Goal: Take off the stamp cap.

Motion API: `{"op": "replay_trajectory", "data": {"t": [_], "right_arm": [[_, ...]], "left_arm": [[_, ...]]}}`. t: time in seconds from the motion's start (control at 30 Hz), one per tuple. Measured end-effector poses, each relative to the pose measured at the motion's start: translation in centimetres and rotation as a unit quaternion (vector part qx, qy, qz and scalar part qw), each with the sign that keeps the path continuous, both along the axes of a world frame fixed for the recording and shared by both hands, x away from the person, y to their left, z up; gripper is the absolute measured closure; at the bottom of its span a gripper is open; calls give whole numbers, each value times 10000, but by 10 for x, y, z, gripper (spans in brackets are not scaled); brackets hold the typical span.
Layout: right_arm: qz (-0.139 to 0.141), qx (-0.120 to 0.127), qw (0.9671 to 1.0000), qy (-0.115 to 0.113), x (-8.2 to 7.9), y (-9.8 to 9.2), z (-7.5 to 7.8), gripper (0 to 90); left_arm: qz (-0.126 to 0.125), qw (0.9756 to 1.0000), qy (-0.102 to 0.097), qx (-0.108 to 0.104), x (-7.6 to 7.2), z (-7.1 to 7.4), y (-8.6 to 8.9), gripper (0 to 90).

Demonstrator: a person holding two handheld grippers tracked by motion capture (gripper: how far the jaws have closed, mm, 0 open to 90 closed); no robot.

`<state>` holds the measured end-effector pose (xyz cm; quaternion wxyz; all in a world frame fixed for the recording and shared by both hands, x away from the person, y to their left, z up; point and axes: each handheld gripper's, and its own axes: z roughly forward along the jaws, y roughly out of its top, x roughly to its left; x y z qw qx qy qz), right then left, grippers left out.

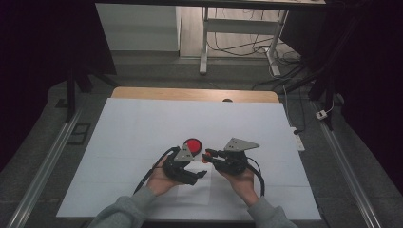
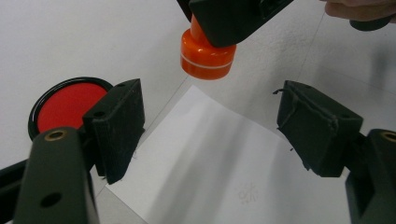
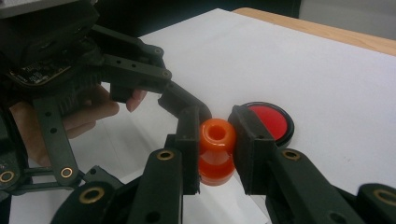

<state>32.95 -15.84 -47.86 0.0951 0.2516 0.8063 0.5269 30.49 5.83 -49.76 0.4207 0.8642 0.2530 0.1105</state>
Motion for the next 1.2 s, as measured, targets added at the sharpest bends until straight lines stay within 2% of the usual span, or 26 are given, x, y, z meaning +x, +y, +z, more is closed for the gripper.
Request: {"op": "replay_trajectory", "data": {"t": [0.3, 0.63, 1.2], "right_arm": [[-6, -1, 10000, -4, 0, 0, 0, 721], [17, -14, 10000, 16, 0, 1, -2, 720], [33, 1, 10000, 42, 0, 2, -2, 721]], "left_arm": [[-59, 10000, -24, 25, 1, 0, -4, 252], [4, 10000, -55, 27, 5, -2, -8, 290], [-37, 9997, -227, 127, 9, -3, -15, 505]]}}
